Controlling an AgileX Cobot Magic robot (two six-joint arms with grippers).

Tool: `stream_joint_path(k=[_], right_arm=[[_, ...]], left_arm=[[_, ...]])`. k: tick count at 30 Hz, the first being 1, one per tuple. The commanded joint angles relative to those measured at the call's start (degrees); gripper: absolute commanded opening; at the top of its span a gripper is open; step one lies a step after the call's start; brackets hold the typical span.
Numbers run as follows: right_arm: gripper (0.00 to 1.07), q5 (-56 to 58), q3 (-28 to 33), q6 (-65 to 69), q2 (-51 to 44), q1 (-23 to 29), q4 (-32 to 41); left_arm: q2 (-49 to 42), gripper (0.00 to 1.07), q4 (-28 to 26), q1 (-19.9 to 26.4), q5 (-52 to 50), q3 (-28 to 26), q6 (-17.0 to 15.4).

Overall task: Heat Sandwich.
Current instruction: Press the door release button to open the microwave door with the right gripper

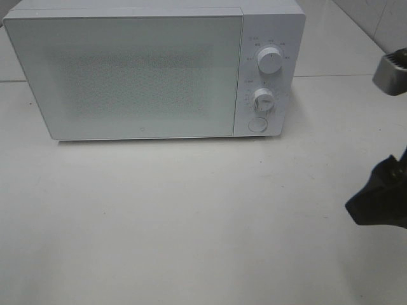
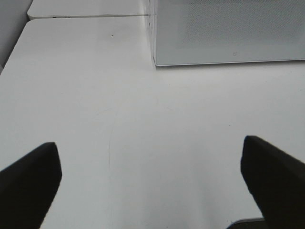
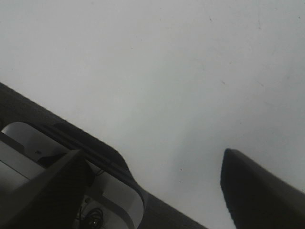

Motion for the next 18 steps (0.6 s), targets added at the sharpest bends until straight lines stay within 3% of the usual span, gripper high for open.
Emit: stream_joint_path(k=[1,13,18], right_arm=[[0.76,5.8,-0.5,-0.8,-6.6,-0.2,-1.5],[0.76,8.7,1.5,1.4,-29.0,-0.2,-2.8],[0.76,9.6,5.5,6.4,-37.4,-5.2,-5.0]], left_arm=[[-1.5,0.97,0.0,0.2,-0.3,0.2,-0.3],[-1.5,0.97,0.0,0.2,-0.3,0.2,-0.3],[-1.5,0.97,0.0,0.2,-0.3,0.2,-0.3]])
